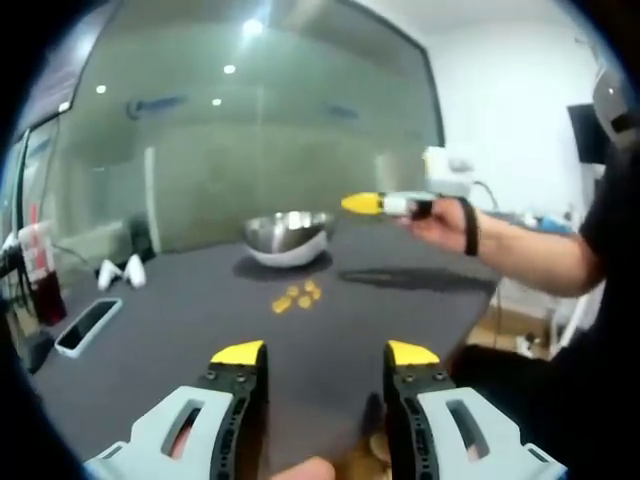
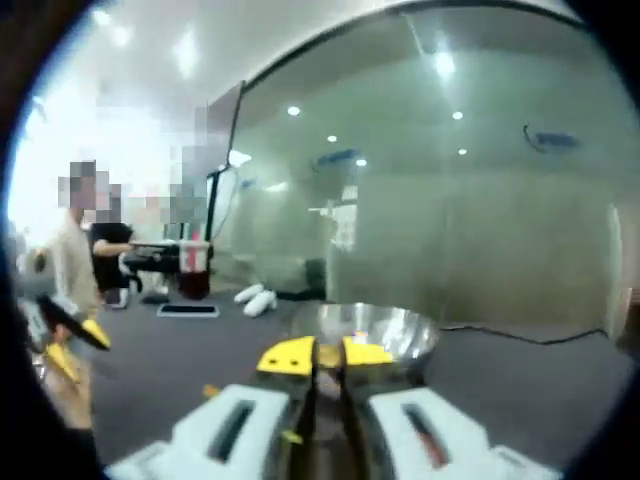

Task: Pick up the QQ candy scattered on the table and place it into the stainless steel bowl on the table

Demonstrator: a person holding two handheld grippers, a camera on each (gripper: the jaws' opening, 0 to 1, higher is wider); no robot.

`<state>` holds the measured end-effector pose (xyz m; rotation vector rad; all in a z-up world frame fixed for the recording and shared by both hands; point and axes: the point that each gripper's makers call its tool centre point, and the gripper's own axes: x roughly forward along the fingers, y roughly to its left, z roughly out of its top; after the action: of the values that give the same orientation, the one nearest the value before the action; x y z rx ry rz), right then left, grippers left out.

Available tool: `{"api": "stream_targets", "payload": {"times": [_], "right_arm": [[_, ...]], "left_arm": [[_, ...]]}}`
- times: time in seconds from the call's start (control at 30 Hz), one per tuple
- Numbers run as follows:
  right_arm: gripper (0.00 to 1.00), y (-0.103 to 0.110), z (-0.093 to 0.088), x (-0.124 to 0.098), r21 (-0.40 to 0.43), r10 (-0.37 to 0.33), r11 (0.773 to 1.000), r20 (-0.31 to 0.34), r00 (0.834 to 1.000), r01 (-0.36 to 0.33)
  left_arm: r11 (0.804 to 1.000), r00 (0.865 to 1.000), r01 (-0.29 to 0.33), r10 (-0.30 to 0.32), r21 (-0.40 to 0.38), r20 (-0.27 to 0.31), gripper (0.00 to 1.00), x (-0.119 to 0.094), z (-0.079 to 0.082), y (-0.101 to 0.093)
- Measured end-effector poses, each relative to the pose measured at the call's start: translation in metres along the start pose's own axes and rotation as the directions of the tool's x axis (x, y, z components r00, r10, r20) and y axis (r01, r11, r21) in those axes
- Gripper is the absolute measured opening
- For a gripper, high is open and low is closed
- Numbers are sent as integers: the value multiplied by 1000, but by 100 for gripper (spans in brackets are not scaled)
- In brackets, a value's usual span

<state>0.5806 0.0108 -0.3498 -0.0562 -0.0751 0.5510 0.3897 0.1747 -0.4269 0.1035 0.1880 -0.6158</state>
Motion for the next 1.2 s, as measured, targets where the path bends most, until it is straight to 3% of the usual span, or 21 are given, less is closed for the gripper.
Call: {"api": "stream_targets", "payload": {"times": [0.13,0.23,0.3,0.43,0.6,0.73,0.87,1.2], "right_arm": [[10,-17,10,33,-6,-42,999,19,999,43],[10,-27,1,54,-17,-70,997,-11,997,70],[10,-35,-2,61,1,-106,994,-23,994,106],[10,-39,-4,72,25,-114,993,-37,993,115],[10,-35,1,82,23,-96,995,-33,995,97],[29,-31,-5,87,49,-62,997,-60,996,65],[28,-32,-11,84,48,-63,997,-77,995,67],[28,-27,4,71,58,-47,997,-59,997,51]], "left_arm": [[1000,1000,4,-4,14,-15,47,5,-2,-3],[1000,1000,-5,6,17,-26,47,5,-4,-1],[1000,1000,-5,5,7,-20,47,3,-3,-1],[1000,1000,-10,10,2,-20,47,3,-1,-1],[1000,1000,-8,8,4,-29,47,2,-4,0],[1000,1000,-3,3,2,-14,47,1,-1,1],[1000,1000,2,-2,-1,-3,47,0,1,1],[1000,1000,3,-3,12,-9,47,-3,1,-1]]}}
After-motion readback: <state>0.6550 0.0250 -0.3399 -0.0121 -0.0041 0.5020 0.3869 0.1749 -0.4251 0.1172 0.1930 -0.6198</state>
